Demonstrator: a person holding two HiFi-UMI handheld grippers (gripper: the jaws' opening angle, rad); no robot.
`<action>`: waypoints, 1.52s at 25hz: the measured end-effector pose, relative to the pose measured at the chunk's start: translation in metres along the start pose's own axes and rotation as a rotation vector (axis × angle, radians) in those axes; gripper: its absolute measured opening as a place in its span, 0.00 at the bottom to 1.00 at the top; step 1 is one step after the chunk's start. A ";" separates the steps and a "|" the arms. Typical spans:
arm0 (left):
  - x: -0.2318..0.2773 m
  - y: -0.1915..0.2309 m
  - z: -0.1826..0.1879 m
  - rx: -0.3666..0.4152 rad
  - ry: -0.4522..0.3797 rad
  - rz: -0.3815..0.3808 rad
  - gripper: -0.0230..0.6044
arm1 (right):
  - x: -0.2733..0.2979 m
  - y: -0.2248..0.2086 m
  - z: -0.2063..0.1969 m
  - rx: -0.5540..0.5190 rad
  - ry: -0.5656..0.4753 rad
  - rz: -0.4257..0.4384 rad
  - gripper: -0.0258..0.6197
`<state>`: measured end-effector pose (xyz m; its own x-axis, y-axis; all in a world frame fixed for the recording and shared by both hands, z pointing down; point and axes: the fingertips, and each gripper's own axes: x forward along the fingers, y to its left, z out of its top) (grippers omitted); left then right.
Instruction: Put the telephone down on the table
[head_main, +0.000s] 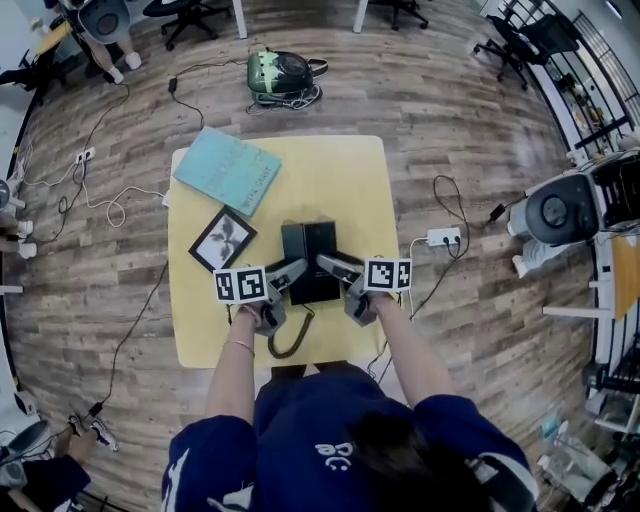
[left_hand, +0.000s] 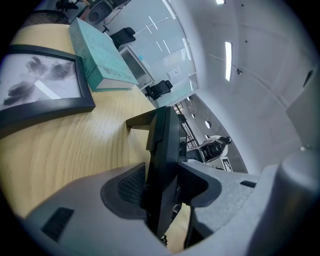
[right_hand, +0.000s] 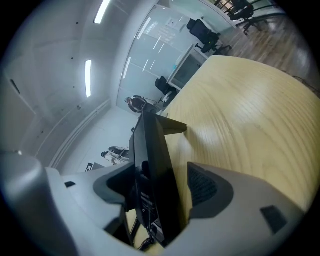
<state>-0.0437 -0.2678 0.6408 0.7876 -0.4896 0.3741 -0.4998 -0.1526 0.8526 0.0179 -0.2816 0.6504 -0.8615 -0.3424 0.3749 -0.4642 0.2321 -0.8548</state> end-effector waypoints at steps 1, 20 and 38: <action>0.000 0.000 -0.001 0.007 -0.007 0.017 0.33 | -0.002 0.000 -0.002 -0.003 0.001 -0.002 0.54; -0.062 -0.044 0.032 0.346 -0.229 0.311 0.37 | -0.058 0.045 0.040 -0.340 -0.141 -0.129 0.62; -0.133 -0.117 -0.013 0.664 -0.389 0.422 0.37 | -0.108 0.116 -0.007 -0.733 -0.245 -0.323 0.62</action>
<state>-0.0858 -0.1736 0.4963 0.3717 -0.8576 0.3556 -0.9234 -0.3018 0.2373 0.0559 -0.2111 0.5135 -0.6337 -0.6620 0.4003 -0.7694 0.5932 -0.2369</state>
